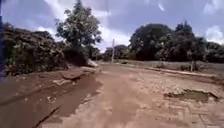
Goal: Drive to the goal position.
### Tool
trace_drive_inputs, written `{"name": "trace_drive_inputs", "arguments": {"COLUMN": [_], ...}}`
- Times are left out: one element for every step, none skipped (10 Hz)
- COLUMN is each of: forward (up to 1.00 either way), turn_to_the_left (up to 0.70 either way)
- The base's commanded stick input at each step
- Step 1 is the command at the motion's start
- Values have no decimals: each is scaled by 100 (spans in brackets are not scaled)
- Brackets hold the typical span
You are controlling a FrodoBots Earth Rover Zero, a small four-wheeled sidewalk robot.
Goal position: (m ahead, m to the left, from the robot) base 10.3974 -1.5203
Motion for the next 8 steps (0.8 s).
{"name": "trace_drive_inputs", "arguments": {"forward": [100, 100, 100, 100, 100, 100, 100, 100], "turn_to_the_left": [0, 0, 0, 0, 0, 0, 0, 0]}}
